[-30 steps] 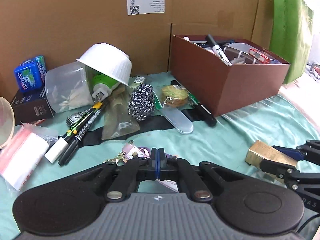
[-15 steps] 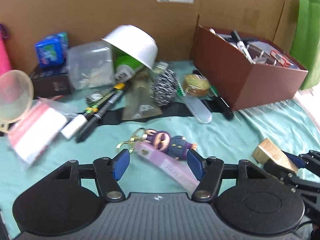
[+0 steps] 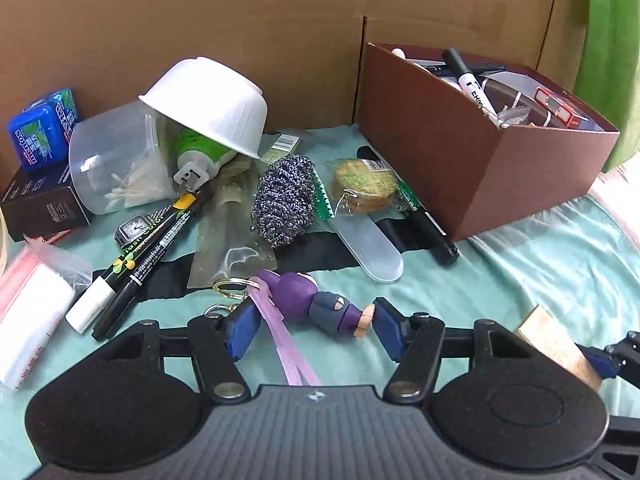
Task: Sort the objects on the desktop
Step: 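Carry the copper box and keychain into the brown box and open both grippers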
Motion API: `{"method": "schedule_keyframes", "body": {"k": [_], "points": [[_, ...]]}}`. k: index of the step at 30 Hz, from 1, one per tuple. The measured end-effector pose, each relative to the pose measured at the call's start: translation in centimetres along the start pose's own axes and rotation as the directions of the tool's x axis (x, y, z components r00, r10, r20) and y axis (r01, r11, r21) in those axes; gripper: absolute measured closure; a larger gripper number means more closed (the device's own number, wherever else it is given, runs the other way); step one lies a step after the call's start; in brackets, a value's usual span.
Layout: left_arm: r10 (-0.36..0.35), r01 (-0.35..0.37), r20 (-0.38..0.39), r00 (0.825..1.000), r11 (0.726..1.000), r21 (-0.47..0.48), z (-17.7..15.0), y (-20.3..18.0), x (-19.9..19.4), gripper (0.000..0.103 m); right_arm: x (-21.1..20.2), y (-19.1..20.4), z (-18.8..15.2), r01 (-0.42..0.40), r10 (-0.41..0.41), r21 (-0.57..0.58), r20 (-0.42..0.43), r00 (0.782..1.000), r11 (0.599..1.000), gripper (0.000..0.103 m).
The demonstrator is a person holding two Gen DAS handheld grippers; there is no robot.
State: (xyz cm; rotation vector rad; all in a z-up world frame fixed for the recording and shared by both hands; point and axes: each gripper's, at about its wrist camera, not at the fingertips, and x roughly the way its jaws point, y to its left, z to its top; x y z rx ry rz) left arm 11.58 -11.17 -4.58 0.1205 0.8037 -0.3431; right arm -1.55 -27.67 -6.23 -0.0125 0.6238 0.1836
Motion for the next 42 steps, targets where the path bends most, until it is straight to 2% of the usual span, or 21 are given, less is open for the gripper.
{"method": "schedule_keyframes", "body": {"k": [1,3,4,5,6,7,10,14,20,28,38,42], "points": [[-0.014,0.014,-0.006,1.000,1.000,-0.013,0.0,0.2,0.2,0.040,0.0,0.1,0.0,0.002,-0.002,-0.002,0.000,1.000,1.000,0.073],[-0.063,0.062,-0.020,0.998,0.996,-0.057,0.0,0.8,0.4,0.049,0.1,0.1,0.1,0.004,-0.004,-0.005,0.001,1.000,1.000,0.073],[-0.073,0.072,-0.014,0.997,0.995,-0.064,-0.1,0.8,0.1,0.050,0.0,0.1,0.1,0.004,-0.004,-0.004,0.004,1.000,1.000,0.073],[-0.077,0.076,-0.006,0.997,0.995,-0.064,-0.3,0.8,-0.2,0.055,-0.2,0.1,0.0,0.005,-0.005,-0.002,0.008,1.000,1.000,0.073],[-0.099,0.098,-0.008,0.995,0.993,-0.065,-0.5,0.8,-0.4,0.072,-0.3,0.1,0.1,0.006,-0.006,-0.003,0.011,1.000,1.000,0.073],[-0.117,0.116,-0.004,0.993,0.991,-0.073,-0.7,0.9,-0.7,0.072,-0.4,0.2,0.1,0.007,-0.007,-0.006,0.015,1.000,1.000,0.073],[-0.103,0.105,0.031,0.994,0.993,-0.060,-1.0,0.8,-1.9,0.074,-1.1,0.2,0.6,0.005,-0.004,-0.014,0.042,0.999,1.000,0.073],[-0.130,0.135,0.077,0.989,0.989,-0.055,-0.8,1.0,-3.7,0.081,-2.1,0.4,1.4,0.003,-0.001,-0.024,0.081,0.997,1.000,0.073],[-0.172,0.177,0.161,0.972,0.984,-0.015,0.3,0.1,-6.6,0.082,-3.2,0.4,2.8,0.002,0.002,-0.034,0.137,0.991,0.999,0.073],[-0.253,0.250,0.232,0.939,0.967,0.044,3.4,-2.2,-9.0,0.083,-4.9,-0.5,5.7,0.012,0.001,-0.055,0.235,0.972,0.998,0.074],[-0.340,0.319,0.264,0.902,0.940,0.122,8.9,-6.8,-8.8,0.082,-6.7,-4.6,13.1,0.069,-0.047,-0.047,0.378,0.925,0.996,0.074],[-0.363,0.337,0.269,0.892,0.931,0.137,10.8,-8.6,-7.6,0.082,-5.9,-7.3,16.4,0.124,-0.115,0.003,0.402,0.909,0.992,0.074]]}}
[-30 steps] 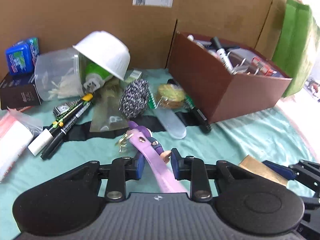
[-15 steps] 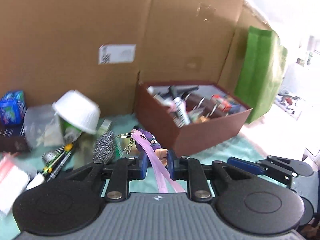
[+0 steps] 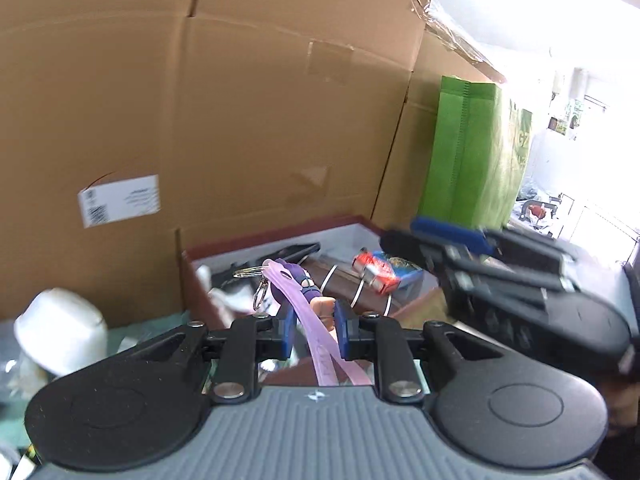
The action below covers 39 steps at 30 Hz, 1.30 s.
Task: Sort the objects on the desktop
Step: 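Carry the copper box and keychain into the brown box and open both grippers, then withdraw both grippers from the brown box back over the table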
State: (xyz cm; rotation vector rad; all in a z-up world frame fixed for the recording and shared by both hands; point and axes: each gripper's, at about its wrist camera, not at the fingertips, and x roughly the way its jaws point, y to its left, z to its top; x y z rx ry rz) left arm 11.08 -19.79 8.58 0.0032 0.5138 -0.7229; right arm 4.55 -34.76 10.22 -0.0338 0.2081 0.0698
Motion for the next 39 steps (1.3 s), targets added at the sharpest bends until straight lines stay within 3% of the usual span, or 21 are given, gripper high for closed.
{"method": "schedule_keyframes", "body": {"k": [6,14,15,16,17,18,22,24,30,34,39], "points": [[-0.034,0.033,-0.022,0.999,0.999,-0.022,1.2,-0.4,4.3,0.082,5.8,-3.7,1.7,0.079,-0.077,0.064,-0.030,0.997,0.995,0.074],[-0.003,0.002,-0.045,0.999,1.000,-0.018,0.5,0.4,9.4,0.081,12.5,-7.3,-1.4,0.065,-0.027,0.262,-0.146,0.989,0.963,0.072],[0.006,-0.006,-0.040,0.999,1.000,-0.009,0.1,0.5,9.6,0.076,12.7,-7.4,-2.1,0.083,-0.042,0.261,-0.161,0.986,0.962,0.071],[0.007,-0.007,-0.025,1.000,1.000,0.001,-0.3,0.6,9.6,0.069,12.7,-7.6,-2.6,0.099,-0.057,0.257,-0.168,0.984,0.961,0.060],[0.007,-0.007,-0.003,1.000,1.000,0.010,-0.6,0.7,9.3,0.052,12.5,-7.7,-3.0,0.115,-0.075,0.254,-0.163,0.984,0.960,0.048],[0.009,-0.009,0.021,1.000,1.000,0.014,-0.9,0.7,9.0,0.040,12.0,-7.7,-3.4,0.127,-0.091,0.244,-0.153,0.984,0.962,0.048],[0.016,-0.018,0.080,0.997,1.000,0.020,-1.1,0.9,7.9,0.027,10.3,-7.6,-4.4,0.186,-0.160,0.171,-0.152,0.975,0.968,0.047],[0.027,-0.028,0.090,0.996,0.999,0.016,-1.4,1.1,7.5,0.014,9.0,-7.4,-4.9,0.196,-0.175,0.157,-0.137,0.975,0.968,0.047],[0.040,-0.041,0.092,0.995,0.999,0.008,-2.4,1.1,6.2,0.008,6.6,-5.6,-6.4,0.227,-0.216,0.060,-0.153,0.964,0.972,0.040],[0.068,-0.066,0.083,0.994,0.998,-0.025,-3.2,0.9,5.1,0.003,6.2,-4.2,-7.4,0.252,-0.254,-0.031,-0.164,0.953,0.967,0.019],[0.106,-0.103,0.077,0.991,0.994,-0.045,-4.0,0.9,3.9,0.002,6.0,-3.4,-8.1,0.233,-0.232,-0.018,-0.176,0.957,0.972,0.016]]}}
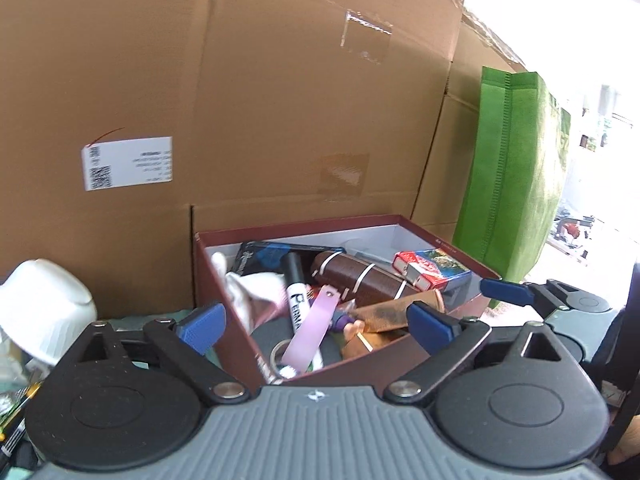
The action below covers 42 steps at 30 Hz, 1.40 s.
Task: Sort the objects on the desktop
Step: 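Withdraw both grippers from the brown box back over the table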
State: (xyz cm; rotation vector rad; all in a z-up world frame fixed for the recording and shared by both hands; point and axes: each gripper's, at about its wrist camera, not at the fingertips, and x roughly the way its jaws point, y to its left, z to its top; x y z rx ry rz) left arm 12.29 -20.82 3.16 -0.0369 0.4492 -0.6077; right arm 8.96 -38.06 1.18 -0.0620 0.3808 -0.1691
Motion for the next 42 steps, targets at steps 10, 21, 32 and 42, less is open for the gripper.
{"method": "schedule_keyframes", "body": {"k": [10,21,32,42], "points": [[0.095,-0.107,-0.102,0.990,0.988,-0.111,-1.1,1.6,-0.5,0.000,-2.2,1.3,-0.2,0.001,0.000,-0.019,0.013,1.000,1.000,0.009],[0.095,-0.107,-0.095,0.991,0.986,-0.127,-2.6,2.0,-3.4,0.000,-6.3,4.0,-0.7,-0.059,0.063,-0.066,0.051,0.997,0.996,0.008],[0.124,-0.129,-0.035,0.992,0.972,-0.199,-7.0,5.6,-9.6,0.000,-9.7,7.7,-2.9,-0.212,0.217,-0.074,0.061,0.974,0.974,0.008],[0.238,-0.244,-0.055,0.970,0.933,-0.265,-9.6,11.0,-12.6,0.000,-9.5,13.6,-5.1,-0.377,0.374,-0.089,-0.053,0.926,0.922,0.008]]}}
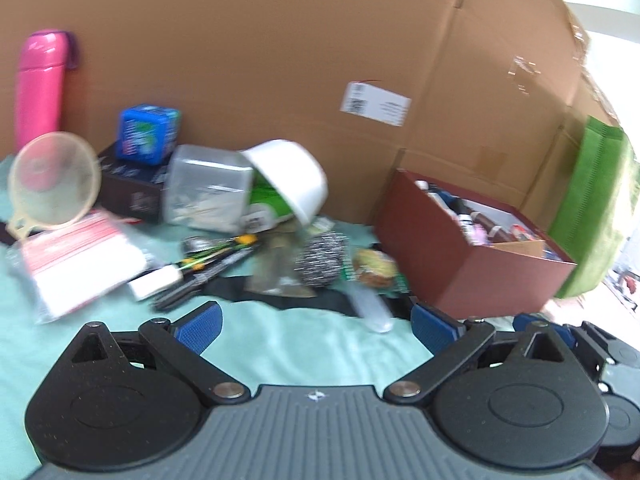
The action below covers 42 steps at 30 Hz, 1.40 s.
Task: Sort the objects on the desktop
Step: 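Withdraw both grippers from the brown box back over the table, then grasp the black marker with the right gripper while the left gripper grasps the yellow Flash Color marker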
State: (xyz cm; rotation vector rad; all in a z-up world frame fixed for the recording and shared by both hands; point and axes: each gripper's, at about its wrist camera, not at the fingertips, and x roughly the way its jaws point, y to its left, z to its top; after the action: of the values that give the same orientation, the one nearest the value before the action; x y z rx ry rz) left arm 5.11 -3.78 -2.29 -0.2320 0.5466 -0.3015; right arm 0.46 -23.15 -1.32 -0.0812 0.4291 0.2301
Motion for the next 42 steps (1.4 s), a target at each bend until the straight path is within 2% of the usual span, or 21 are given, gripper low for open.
{"method": "schedule_keyframes", "body": {"k": [4,8,11,15,20,28,31,33,35,38,40,42], "points": [[0.045,-0.045,0.004,0.999,0.999,-0.011,0.0,2.3,0.0,0.000,1.3,1.9,-0.3,-0.056,0.056,-0.002,-0.037,0.998,0.998,0.008],[0.082,-0.083,0.004,0.997,0.996,0.021,0.2,4.1,0.1,0.001,2.4,3.8,-0.2,-0.097,0.095,-0.022,-0.056,0.994,0.995,0.008],[0.078,-0.077,-0.014,0.997,0.997,0.018,0.5,5.7,0.9,0.002,3.2,4.9,-0.1,-0.114,0.112,-0.037,-0.067,0.992,0.993,0.008],[0.070,-0.070,-0.055,0.996,0.998,-0.006,0.9,7.5,2.7,0.011,4.2,6.2,0.1,-0.137,0.132,-0.056,-0.082,0.988,0.989,0.008],[0.093,-0.091,-0.063,0.994,0.995,0.028,1.2,8.0,4.5,0.011,5.1,6.8,-0.2,-0.153,0.146,-0.065,-0.110,0.983,0.986,0.008],[0.079,-0.072,-0.105,0.991,0.995,0.075,1.7,8.1,7.2,0.011,6.1,6.3,-0.5,-0.152,0.145,-0.039,-0.136,0.980,0.988,0.008],[0.063,-0.051,-0.117,0.991,0.993,0.102,1.7,7.6,7.4,0.016,6.2,6.0,-0.7,-0.142,0.136,-0.034,-0.142,0.981,0.989,0.008],[-0.019,0.036,-0.147,0.989,0.993,0.114,1.5,7.2,7.2,0.034,6.3,5.6,-0.7,-0.132,0.127,-0.028,-0.144,0.981,0.991,0.008],[-0.101,0.125,-0.184,0.978,0.985,0.122,1.3,6.3,6.9,0.035,6.4,5.0,-0.7,-0.121,0.117,-0.017,-0.151,0.982,0.993,0.008],[-0.185,0.217,-0.188,0.965,0.962,0.165,0.8,5.1,6.0,0.035,6.3,4.3,-0.9,-0.104,0.103,0.003,-0.162,0.981,0.995,0.008],[-0.201,0.229,-0.171,0.965,0.960,0.160,0.8,4.9,5.5,0.034,6.2,4.0,-1.0,-0.099,0.100,0.010,-0.165,0.981,0.995,0.008],[-0.167,0.187,-0.141,0.976,0.971,0.149,1.1,5.2,5.1,0.032,6.2,4.0,-0.9,-0.098,0.099,0.013,-0.163,0.982,0.995,0.008]]}}
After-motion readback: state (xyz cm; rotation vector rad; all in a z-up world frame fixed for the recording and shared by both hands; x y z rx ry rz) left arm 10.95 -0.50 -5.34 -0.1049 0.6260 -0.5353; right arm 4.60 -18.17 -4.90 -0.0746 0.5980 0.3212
